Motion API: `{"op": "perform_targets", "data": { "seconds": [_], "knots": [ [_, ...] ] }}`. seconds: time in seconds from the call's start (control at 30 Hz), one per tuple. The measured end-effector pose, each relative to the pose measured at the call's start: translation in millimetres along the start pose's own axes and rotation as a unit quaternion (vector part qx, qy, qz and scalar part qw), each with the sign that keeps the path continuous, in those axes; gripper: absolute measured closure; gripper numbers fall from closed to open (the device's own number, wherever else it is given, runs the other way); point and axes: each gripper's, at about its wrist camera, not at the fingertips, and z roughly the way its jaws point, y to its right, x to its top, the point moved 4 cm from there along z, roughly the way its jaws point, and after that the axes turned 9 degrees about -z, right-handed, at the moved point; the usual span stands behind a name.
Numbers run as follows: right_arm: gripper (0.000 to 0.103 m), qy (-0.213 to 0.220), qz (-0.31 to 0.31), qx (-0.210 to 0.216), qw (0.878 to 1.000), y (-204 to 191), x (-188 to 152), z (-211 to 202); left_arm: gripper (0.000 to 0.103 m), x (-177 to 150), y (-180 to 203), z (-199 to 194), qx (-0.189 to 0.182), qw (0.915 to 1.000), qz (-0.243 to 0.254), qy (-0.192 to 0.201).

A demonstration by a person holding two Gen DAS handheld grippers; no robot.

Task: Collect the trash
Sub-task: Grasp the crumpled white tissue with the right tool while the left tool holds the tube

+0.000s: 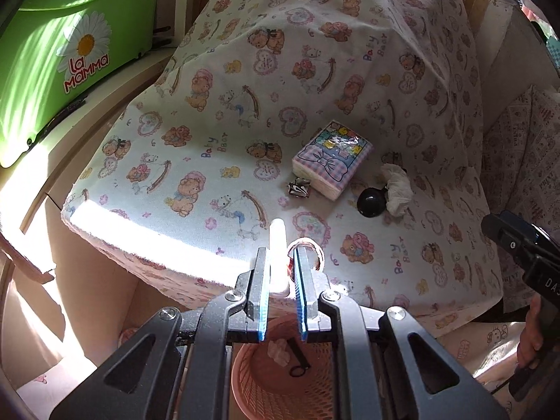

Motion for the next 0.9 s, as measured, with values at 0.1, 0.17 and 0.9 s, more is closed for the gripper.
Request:
{"op": "perform_targets", "data": {
  "seconds": [0.1,0.17,0.9],
  "knots": [
    [0.022,-0.001,0.004,0.021,1.0,-3.1,-0.3,1.5,0.091,-10.0,3.6,-4.3,0.006,0.9998,0.011,-0.014],
    [0.022,-0.002,0.003,0.033,0.999,-5.6,0.4,4.8,0.091,-13.5,5.5,-7.2,0.003,0.9997,0.011,-0.019],
    [0.086,-0.068,0.277,0.209,0.935,0.3,8.5,110.2,0.091,-9.0,6.7,-21.4,0.019,0.9994,0.024,0.013]
  ]
}}
